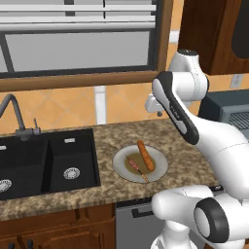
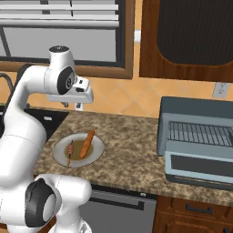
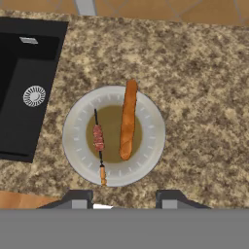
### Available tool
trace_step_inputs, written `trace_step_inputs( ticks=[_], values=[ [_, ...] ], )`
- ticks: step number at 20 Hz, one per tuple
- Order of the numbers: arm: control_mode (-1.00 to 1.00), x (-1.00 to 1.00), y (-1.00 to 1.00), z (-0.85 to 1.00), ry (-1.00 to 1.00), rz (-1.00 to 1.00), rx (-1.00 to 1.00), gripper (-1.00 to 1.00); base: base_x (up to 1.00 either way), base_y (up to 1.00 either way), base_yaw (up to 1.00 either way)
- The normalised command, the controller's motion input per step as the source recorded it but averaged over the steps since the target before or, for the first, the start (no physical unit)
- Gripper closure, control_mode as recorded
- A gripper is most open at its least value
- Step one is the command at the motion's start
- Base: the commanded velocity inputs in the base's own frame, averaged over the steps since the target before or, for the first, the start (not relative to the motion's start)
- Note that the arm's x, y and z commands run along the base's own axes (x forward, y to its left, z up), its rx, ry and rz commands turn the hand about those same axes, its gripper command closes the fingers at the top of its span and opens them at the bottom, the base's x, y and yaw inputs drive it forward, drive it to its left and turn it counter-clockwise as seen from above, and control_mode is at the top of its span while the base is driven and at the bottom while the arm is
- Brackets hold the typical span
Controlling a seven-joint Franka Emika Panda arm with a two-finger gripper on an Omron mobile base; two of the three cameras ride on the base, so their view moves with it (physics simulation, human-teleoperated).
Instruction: Pick up the kebab skewer and baguette bread, and place them inside the toaster oven. Close the toaster oven door and start by setting the timer.
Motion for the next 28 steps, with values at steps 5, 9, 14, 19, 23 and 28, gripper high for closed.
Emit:
trace_step_inputs(
  ticks=[5, 9, 14, 19, 23, 28],
  values=[
    [1.00, 0.00, 0.00, 0.00, 0.00, 0.00, 0.00, -1.00, 0.00, 0.00, 0.00],
    [1.00, 0.00, 0.00, 0.00, 0.00, 0.00, 0.00, -1.00, 0.01, 0.00, 0.00],
    [1.00, 0.00, 0.00, 0.00, 0.00, 0.00, 0.00, -1.00, 0.00, -0.53, 0.00],
    [1.00, 0.00, 0.00, 0.00, 0.00, 0.00, 0.00, -1.00, 0.00, -0.66, 0.00],
    [1.00, 0.00, 0.00, 0.00, 0.00, 0.00, 0.00, -1.00, 0.01, -0.61, 0.00],
    [1.00, 0.00, 0.00, 0.00, 0.00, 0.00, 0.00, -1.00, 0.02, -0.44, 0.00]
  ],
)
